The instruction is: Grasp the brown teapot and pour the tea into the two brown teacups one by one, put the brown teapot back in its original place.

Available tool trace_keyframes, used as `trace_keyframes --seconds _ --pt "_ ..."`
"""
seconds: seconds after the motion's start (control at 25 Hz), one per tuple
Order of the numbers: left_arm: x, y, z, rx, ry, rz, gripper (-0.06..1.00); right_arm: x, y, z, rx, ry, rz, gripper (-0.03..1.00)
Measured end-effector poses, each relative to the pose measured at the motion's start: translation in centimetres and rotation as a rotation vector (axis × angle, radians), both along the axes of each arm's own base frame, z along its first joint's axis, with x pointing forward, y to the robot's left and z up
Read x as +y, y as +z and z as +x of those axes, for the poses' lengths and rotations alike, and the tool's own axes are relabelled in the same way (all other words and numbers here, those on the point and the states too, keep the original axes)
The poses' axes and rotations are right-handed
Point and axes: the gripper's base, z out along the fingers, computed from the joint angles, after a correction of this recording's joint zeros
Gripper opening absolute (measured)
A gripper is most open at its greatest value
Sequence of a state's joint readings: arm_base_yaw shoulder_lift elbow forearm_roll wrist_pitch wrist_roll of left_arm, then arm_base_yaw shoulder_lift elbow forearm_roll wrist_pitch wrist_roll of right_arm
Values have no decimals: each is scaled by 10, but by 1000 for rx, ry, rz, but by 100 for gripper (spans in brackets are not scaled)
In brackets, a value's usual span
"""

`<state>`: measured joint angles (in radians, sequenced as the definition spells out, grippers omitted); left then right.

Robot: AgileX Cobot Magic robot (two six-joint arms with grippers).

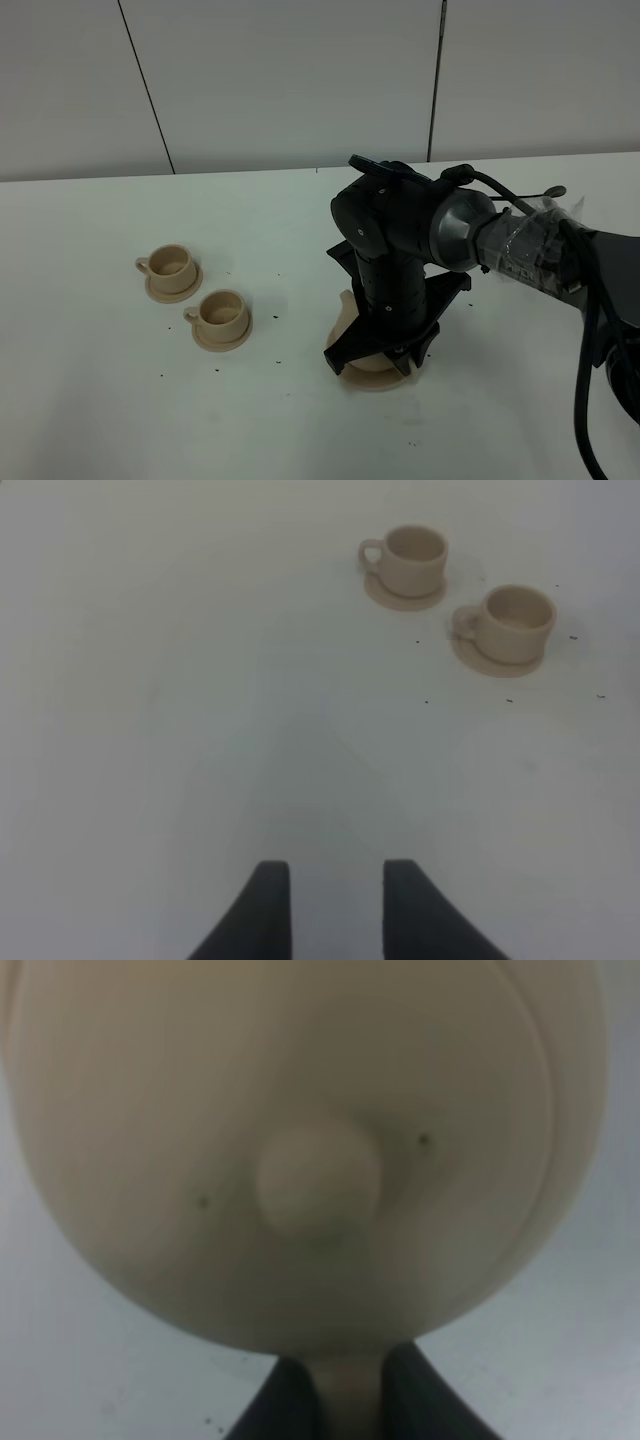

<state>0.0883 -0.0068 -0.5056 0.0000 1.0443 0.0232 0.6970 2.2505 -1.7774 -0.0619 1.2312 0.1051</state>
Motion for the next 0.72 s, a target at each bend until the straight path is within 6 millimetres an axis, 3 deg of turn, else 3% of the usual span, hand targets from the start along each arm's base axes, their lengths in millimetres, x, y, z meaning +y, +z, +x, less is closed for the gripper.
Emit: trace_keyframes --seconds 0.36,0.72 --pt "0 0 0 0 0 0 30 0 0 0 -1 1 -1 26" --pt "0 0 0 0 0 0 30 0 0 1 -2 52 -6 28"
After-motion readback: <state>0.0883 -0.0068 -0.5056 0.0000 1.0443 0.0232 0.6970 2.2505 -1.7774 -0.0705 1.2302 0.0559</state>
